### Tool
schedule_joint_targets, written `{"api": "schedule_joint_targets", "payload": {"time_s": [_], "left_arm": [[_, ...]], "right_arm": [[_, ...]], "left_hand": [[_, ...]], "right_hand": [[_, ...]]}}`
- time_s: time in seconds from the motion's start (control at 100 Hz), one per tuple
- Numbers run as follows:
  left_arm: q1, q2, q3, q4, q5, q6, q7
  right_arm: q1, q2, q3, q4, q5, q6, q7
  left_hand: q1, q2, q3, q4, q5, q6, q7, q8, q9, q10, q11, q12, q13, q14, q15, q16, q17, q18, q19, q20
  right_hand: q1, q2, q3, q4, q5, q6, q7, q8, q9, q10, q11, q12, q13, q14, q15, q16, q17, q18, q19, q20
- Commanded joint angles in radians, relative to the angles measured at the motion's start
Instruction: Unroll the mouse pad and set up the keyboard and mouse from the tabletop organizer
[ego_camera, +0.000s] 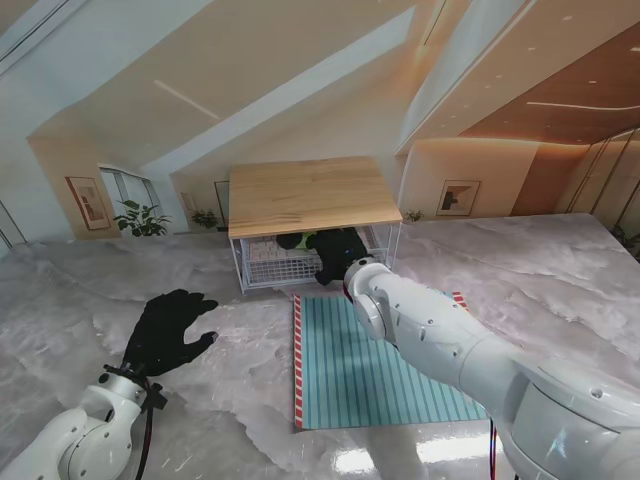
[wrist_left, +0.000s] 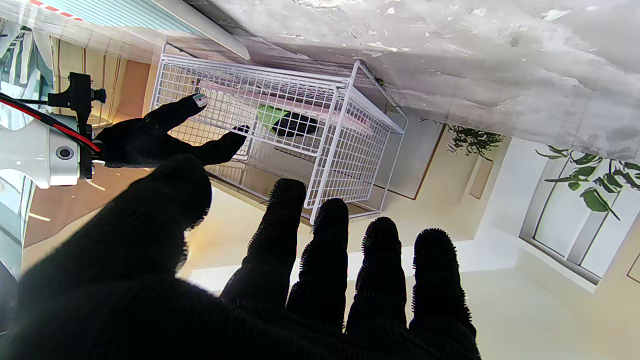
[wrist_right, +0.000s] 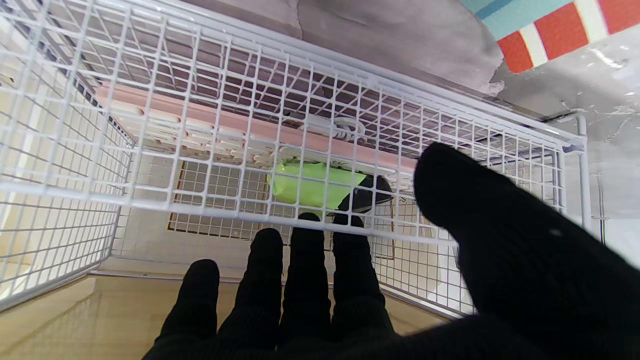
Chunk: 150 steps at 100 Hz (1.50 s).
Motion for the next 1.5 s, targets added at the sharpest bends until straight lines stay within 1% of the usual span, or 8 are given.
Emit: {"api": "schedule_joint_targets", "payload": {"time_s": [0.0,0.13,0.42,0.51,0.65,0.73,1.05,1.49], "left_arm": [[0.002,-0.006,0.004,-0.001,-0.004,-0.003,-0.015],[0.0,-0.006,0.005,0.0,-0.007,-0.003,-0.016],[-0.005,-0.007,0.006,0.006,-0.009,-0.008,-0.01],[-0.006,-0.007,0.006,0.008,-0.009,-0.009,-0.009],[-0.007,-0.007,0.006,0.01,-0.01,-0.011,-0.007],[-0.008,-0.008,0.006,0.011,-0.01,-0.013,-0.004],[-0.009,-0.009,0.006,0.014,-0.01,-0.017,0.003],[-0.008,-0.01,-0.001,0.017,-0.01,-0.035,0.014]], "right_arm": [[0.0,-0.008,-0.007,0.011,0.002,0.0,0.014],[0.001,-0.014,-0.013,0.025,0.007,-0.002,0.014],[-0.001,-0.01,-0.013,0.019,0.005,-0.002,0.019],[0.001,-0.013,-0.015,0.028,0.005,-0.009,0.01],[0.003,-0.017,-0.017,0.042,0.005,-0.023,-0.005],[0.004,-0.018,-0.016,0.045,0.005,-0.028,-0.011],[-0.003,-0.015,-0.006,0.037,0.006,-0.036,-0.022],[-0.051,0.028,0.028,-0.074,-0.019,0.009,0.011]], "left_hand": [[-0.021,0.006,0.0,0.016,-0.01,0.007,-0.013,-0.007,-0.017,-0.015,-0.001,-0.004,-0.022,0.004,0.003,-0.003,-0.01,-0.025,-0.005,-0.011],[-0.021,0.007,0.001,0.016,-0.008,0.007,-0.013,-0.007,-0.016,-0.012,0.0,-0.004,-0.021,0.003,0.004,-0.002,-0.01,-0.025,-0.007,-0.012],[-0.021,0.008,0.0,0.015,-0.009,0.007,-0.011,-0.006,-0.014,-0.012,0.001,-0.003,-0.021,0.002,0.003,-0.002,-0.01,-0.026,-0.016,-0.017],[-0.02,0.009,0.001,0.015,-0.01,0.006,-0.011,-0.006,-0.014,-0.014,0.001,-0.003,-0.021,0.001,0.003,-0.002,-0.009,-0.026,-0.018,-0.018],[-0.02,0.009,0.001,0.014,-0.01,0.007,-0.01,-0.005,-0.014,-0.013,0.002,-0.002,-0.022,0.002,0.003,-0.002,-0.01,-0.027,-0.024,-0.021],[-0.02,0.009,0.001,0.014,-0.009,0.007,-0.009,-0.005,-0.013,-0.014,0.002,-0.002,-0.022,0.002,0.003,-0.002,-0.01,-0.027,-0.026,-0.022],[-0.02,0.009,0.001,0.014,-0.01,0.006,-0.007,-0.004,-0.012,-0.013,0.003,-0.002,-0.023,0.0,0.001,-0.003,-0.01,-0.028,-0.043,-0.031],[-0.021,0.009,0.001,0.014,-0.01,0.006,-0.007,-0.004,-0.012,-0.014,0.002,-0.002,-0.023,-0.002,0.0,-0.003,-0.007,-0.029,-0.061,-0.039]], "right_hand": [[0.025,-0.028,0.036,-0.024,0.038,0.013,0.011,0.012,0.045,0.026,0.003,0.02,-0.052,0.0,0.022,0.02,-0.024,0.026,0.0,0.028],[0.068,-0.051,0.067,-0.045,0.095,0.022,0.02,0.058,0.164,0.085,0.029,0.048,-0.024,0.011,0.073,0.045,-0.029,0.048,-0.023,0.133],[0.17,-0.055,0.112,-0.077,0.227,-0.024,0.034,0.087,0.494,0.146,0.151,0.097,0.21,0.098,0.15,0.084,-0.024,0.118,0.053,0.183],[0.227,-0.082,0.105,-0.159,0.277,-0.041,0.045,0.113,0.558,0.151,0.192,0.089,0.269,0.097,0.188,0.107,-0.024,0.128,0.098,0.169],[0.292,-0.103,0.096,-0.2,0.364,-0.05,0.06,0.122,0.644,0.148,0.231,0.084,0.349,0.096,0.237,0.13,-0.019,0.139,0.16,0.16],[0.316,-0.107,0.091,-0.207,0.388,-0.058,0.118,0.062,0.684,0.15,0.267,0.095,0.395,0.098,0.264,0.142,-0.021,0.142,0.216,0.119],[0.32,-0.11,0.097,-0.211,0.428,-0.018,0.177,0.043,0.738,0.168,0.338,0.156,0.463,0.118,0.346,0.174,-0.017,0.155,0.312,0.117],[0.313,-0.122,0.116,-0.205,0.446,0.009,0.186,0.031,0.755,0.181,0.363,0.168,0.477,0.124,0.372,0.184,-0.018,0.159,0.338,0.107]]}}
